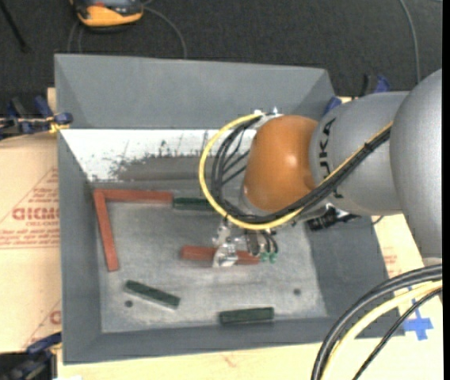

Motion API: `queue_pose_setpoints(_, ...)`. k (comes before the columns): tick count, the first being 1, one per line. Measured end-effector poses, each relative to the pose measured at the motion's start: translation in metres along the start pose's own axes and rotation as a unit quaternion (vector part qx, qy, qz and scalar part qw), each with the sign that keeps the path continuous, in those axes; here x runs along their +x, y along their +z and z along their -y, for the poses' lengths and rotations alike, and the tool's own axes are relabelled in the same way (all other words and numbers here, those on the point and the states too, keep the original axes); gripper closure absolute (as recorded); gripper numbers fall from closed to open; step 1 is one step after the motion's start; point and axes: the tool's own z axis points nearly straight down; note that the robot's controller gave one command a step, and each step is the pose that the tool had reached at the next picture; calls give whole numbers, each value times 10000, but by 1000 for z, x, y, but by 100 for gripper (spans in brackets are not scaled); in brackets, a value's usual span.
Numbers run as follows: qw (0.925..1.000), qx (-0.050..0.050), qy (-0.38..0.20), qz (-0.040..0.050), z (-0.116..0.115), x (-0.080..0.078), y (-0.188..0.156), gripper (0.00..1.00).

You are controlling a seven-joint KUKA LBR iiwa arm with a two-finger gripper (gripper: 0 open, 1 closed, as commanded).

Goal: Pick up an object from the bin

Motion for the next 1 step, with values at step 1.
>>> queue_pose_setpoints(1, 10000, -3, 3, 34, 0, -2, -16, 100)
